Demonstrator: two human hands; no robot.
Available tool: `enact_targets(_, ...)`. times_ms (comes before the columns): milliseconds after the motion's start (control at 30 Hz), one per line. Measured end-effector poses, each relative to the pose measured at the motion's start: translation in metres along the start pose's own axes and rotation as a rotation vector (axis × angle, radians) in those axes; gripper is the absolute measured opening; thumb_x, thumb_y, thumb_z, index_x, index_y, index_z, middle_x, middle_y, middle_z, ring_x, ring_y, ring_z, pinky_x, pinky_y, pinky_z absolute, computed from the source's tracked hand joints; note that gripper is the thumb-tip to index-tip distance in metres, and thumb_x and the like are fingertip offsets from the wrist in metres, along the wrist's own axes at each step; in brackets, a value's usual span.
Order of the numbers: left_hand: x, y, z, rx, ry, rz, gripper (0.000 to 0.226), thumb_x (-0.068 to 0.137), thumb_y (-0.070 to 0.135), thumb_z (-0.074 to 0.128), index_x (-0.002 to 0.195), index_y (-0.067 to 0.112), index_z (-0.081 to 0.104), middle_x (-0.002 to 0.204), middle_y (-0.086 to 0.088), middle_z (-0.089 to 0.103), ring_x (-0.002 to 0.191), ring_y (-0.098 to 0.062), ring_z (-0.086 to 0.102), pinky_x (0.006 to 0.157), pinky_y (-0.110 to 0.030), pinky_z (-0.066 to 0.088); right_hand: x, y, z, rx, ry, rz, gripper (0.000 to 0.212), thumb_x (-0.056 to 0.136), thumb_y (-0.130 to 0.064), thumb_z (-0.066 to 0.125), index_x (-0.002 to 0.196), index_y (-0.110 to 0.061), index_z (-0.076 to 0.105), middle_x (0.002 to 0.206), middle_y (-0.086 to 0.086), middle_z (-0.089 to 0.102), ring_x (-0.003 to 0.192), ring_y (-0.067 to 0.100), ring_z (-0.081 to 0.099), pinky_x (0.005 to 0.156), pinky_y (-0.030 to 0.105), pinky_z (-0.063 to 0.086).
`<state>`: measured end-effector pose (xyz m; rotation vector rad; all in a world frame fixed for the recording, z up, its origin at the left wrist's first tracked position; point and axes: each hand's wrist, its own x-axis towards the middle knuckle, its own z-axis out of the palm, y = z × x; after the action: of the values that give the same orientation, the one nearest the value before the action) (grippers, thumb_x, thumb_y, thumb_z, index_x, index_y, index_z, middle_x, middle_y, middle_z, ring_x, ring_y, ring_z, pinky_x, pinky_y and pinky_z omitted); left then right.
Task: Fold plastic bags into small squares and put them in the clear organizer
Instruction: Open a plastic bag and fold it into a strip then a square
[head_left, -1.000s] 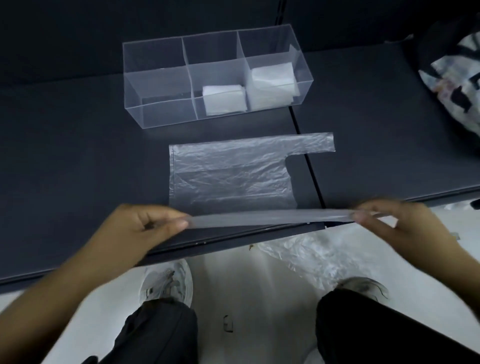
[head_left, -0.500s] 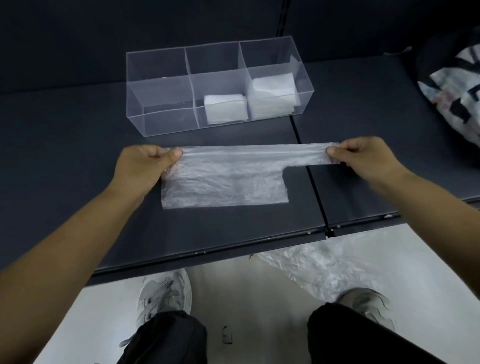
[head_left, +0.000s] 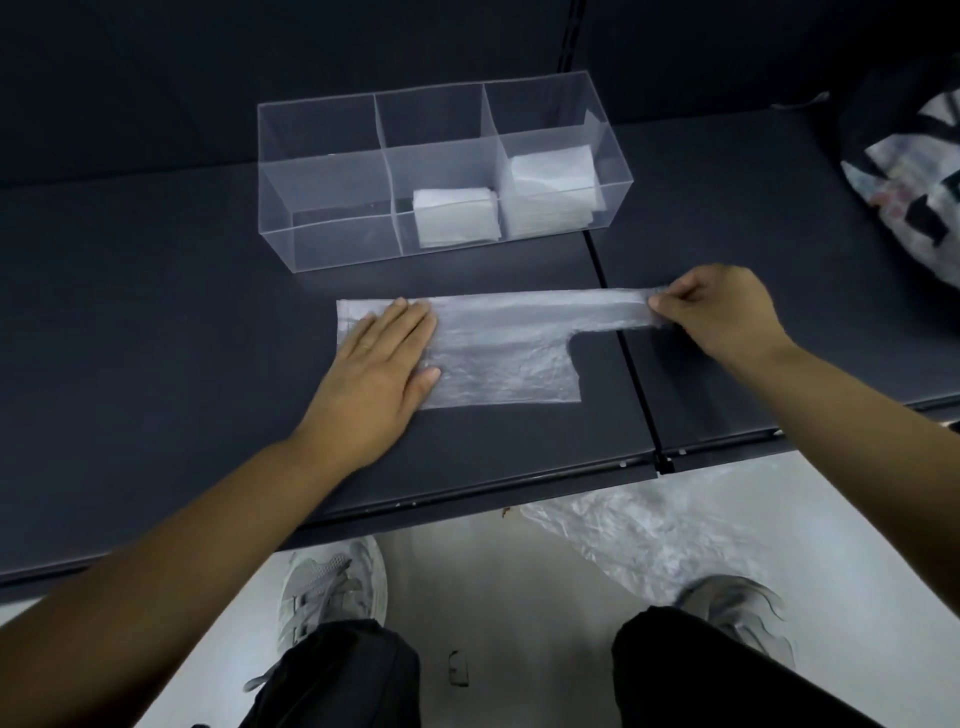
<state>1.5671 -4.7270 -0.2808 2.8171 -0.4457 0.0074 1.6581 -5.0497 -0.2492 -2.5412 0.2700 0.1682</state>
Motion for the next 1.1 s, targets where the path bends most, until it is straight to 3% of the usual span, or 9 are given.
enact_targets(67,-0.004,0.001,0.007,0.058,-0.076,-0.067,0.066,0.099,0.051,0.021,0.153,0.014,0.011,0.160,0.000,0.006,0.148,-0.017,0.002,0.120,-0.036,-0.002,-0.010,-0.013,0.003,-0.115,0.113,-0.064,0.023,0.087,-0.020,0.065,0.107,-0.010,0.061,0.103,0.012,0.063,0.092,0.027,0.059,0.075,0.032,0.045)
enact_targets(167,-0.009,0.024,0.017,0.120,-0.096,-0.146,0.073,0.095,0.063,0.008,0.152,0.018,-0.003,0.159,0.002,-0.009,0.148,-0.017,-0.009,0.120,-0.039,-0.006,-0.043,-0.054,0.022,-0.122,0.215,-0.440,0.033,0.082,-0.007,0.059,0.116,-0.008,0.060,0.117,0.016,0.053,0.105,0.033,0.053,0.092,0.038,0.042)
enact_targets(267,-0.015,0.051,0.026,0.119,-0.110,-0.225,0.074,0.092,0.063,0.002,0.148,0.018,-0.014,0.159,-0.002,-0.013,0.147,-0.019,-0.015,0.119,-0.043,-0.007,-0.083,-0.091,0.063,-0.080,-0.123,-0.751,0.042,0.091,-0.010,0.055,0.133,-0.003,0.052,0.138,0.017,0.048,0.130,0.030,0.041,0.113,0.028,0.021)
enact_targets(367,-0.021,0.056,0.030,0.140,-0.098,-0.261,0.073,0.088,0.054,0.001,0.148,0.017,-0.018,0.161,-0.004,-0.011,0.146,-0.019,-0.017,0.119,-0.043,-0.007,-0.099,-0.088,0.095,-0.224,-0.341,-0.774,0.055,0.103,-0.032,0.033,0.152,-0.010,0.021,0.160,0.006,0.017,0.148,0.018,0.009,0.120,0.033,0.002)
enact_targets(567,-0.031,0.037,0.020,0.162,-0.106,-0.332,0.098,0.080,0.077,0.001,0.153,0.012,-0.005,0.161,-0.006,-0.006,0.148,-0.021,-0.009,0.119,-0.044,-0.006,-0.050,-0.034,0.075,-0.609,-0.244,-0.710,0.078,0.090,-0.063,0.005,0.153,-0.019,-0.003,0.162,0.000,-0.009,0.148,0.014,-0.012,0.119,0.036,-0.009)
enact_targets(767,-0.039,0.017,0.010,0.161,-0.164,-0.372,0.111,0.073,0.088,-0.003,0.152,0.010,-0.010,0.161,-0.007,-0.013,0.146,-0.017,-0.016,0.119,-0.045,-0.009,-0.017,0.007,0.036,-0.623,-0.127,-0.506,0.075,0.093,-0.062,0.004,0.154,-0.018,0.003,0.162,0.002,-0.001,0.149,0.018,-0.005,0.118,0.038,-0.011)
enact_targets(867,-0.037,0.019,0.001,0.132,-0.106,-0.316,0.112,0.075,0.087,0.008,0.152,0.007,-0.006,0.160,-0.010,-0.011,0.147,-0.020,-0.015,0.119,-0.046,-0.008,-0.029,0.004,0.026,-0.502,-0.021,-0.550,0.068,0.095,-0.049,0.037,0.151,-0.014,0.022,0.160,0.010,0.015,0.147,0.027,0.011,0.118,0.047,0.005)
enact_targets(967,-0.036,0.033,-0.006,0.000,0.070,-0.067,0.092,0.087,0.069,0.031,0.151,0.004,0.017,0.160,-0.011,0.012,0.148,-0.024,0.005,0.120,-0.042,0.003,-0.051,0.000,0.016,-0.168,-0.116,-0.662,0.046,0.081,-0.038,0.068,0.122,-0.018,0.059,0.132,0.005,0.046,0.124,0.022,0.039,0.106,0.046,0.030)
enact_targets(1100,-0.033,0.057,0.002,-0.127,0.031,0.151,0.069,0.091,0.050,0.050,0.140,0.002,0.045,0.150,-0.011,0.039,0.142,-0.023,0.029,0.118,-0.038,0.018,-0.065,0.009,0.012,-0.035,-0.280,-0.591,0.026,0.071,-0.018,0.083,0.092,-0.025,0.070,0.099,-0.011,0.045,0.102,0.007,0.040,0.100,0.026,0.031)
